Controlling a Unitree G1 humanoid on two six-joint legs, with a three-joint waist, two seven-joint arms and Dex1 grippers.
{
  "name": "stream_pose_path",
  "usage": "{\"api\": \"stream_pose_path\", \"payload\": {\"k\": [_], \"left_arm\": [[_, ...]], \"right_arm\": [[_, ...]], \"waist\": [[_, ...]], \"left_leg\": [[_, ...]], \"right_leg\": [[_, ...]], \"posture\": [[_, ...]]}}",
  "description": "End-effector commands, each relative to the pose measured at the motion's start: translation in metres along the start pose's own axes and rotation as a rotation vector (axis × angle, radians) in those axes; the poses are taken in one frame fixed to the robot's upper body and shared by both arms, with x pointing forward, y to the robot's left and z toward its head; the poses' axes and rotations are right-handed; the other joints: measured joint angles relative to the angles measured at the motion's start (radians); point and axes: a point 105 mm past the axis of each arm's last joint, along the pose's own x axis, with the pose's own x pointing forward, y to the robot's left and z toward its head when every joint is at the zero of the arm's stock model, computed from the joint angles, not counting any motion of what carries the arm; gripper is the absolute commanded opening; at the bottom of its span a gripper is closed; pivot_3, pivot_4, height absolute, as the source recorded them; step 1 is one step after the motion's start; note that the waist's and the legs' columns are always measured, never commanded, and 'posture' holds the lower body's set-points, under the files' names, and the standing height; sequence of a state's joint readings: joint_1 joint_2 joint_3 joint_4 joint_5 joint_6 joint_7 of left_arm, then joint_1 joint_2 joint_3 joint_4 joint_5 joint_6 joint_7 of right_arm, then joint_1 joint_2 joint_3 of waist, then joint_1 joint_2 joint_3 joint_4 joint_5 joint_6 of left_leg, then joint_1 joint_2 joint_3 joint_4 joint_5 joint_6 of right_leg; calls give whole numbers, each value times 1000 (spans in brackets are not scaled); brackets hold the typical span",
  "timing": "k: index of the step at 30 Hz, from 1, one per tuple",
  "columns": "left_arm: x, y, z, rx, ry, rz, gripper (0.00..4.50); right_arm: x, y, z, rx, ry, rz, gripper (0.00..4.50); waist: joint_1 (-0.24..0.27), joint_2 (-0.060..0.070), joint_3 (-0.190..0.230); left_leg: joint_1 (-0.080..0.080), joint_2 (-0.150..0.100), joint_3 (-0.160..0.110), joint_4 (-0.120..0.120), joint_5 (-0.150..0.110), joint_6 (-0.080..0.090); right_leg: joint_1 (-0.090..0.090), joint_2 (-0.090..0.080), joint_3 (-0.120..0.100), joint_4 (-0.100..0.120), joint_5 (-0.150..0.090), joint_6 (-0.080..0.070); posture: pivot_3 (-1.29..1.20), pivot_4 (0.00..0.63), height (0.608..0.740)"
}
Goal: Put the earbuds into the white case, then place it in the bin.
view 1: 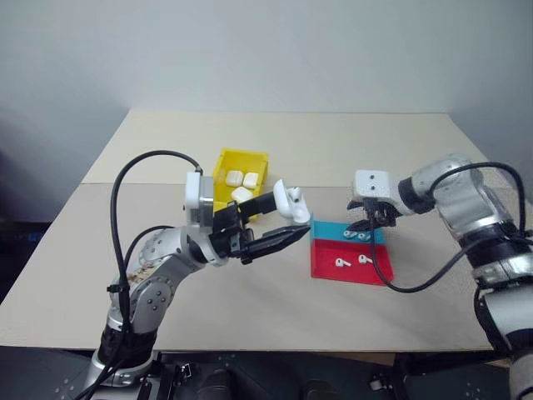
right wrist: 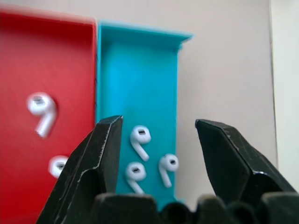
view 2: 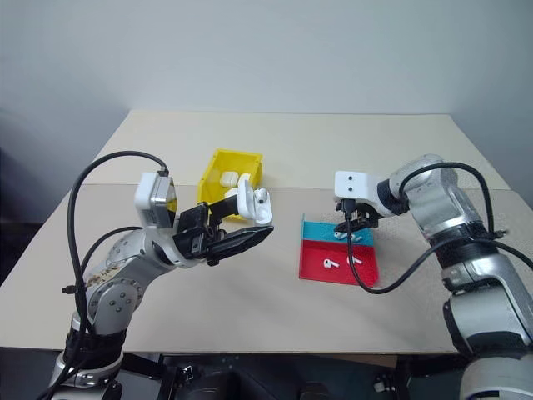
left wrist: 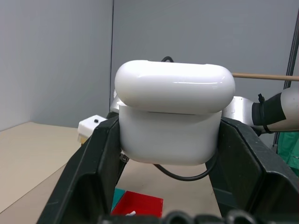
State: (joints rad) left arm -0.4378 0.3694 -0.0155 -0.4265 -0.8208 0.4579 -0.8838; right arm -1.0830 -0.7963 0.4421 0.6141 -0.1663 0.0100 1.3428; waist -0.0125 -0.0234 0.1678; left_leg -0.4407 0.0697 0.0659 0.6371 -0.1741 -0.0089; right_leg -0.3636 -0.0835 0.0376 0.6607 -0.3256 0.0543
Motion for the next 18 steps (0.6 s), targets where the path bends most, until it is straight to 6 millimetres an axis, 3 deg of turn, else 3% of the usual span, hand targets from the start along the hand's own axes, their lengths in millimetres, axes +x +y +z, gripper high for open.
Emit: {"api": "stream_pose_path", "payload": {"k": [1,5,9,18], "left_arm": [[2,-6,11,59,-25,-16,2814],[1,-6,12,64,-24,-4,2814],[0,-8,12,67,-21,6,2814],[-2,-10,13,78,-19,36,2814]], "right_arm": [[-9,-14,2,-167,53,25,2966],[-5,-15,2,-220,86,109,2966],[3,-13,-8,-252,160,152,1723],[23,-6,-12,-273,192,179,1723]], "waist": [[-1,0,0],[-3,0,0],[-3,0,0],[-3,1,0]], "left_leg": [[0,0,0,0,0,-1],[0,0,0,-1,1,-2],[0,0,0,-1,2,-3],[0,0,0,-1,5,-9]], "right_leg": [[0,0,0,0,0,0],[-1,0,0,0,0,0],[-1,0,0,1,0,0],[-1,0,0,3,0,0]], "posture": [[0,150,740],[0,150,740],[0,150,740],[0,150,740]]}}
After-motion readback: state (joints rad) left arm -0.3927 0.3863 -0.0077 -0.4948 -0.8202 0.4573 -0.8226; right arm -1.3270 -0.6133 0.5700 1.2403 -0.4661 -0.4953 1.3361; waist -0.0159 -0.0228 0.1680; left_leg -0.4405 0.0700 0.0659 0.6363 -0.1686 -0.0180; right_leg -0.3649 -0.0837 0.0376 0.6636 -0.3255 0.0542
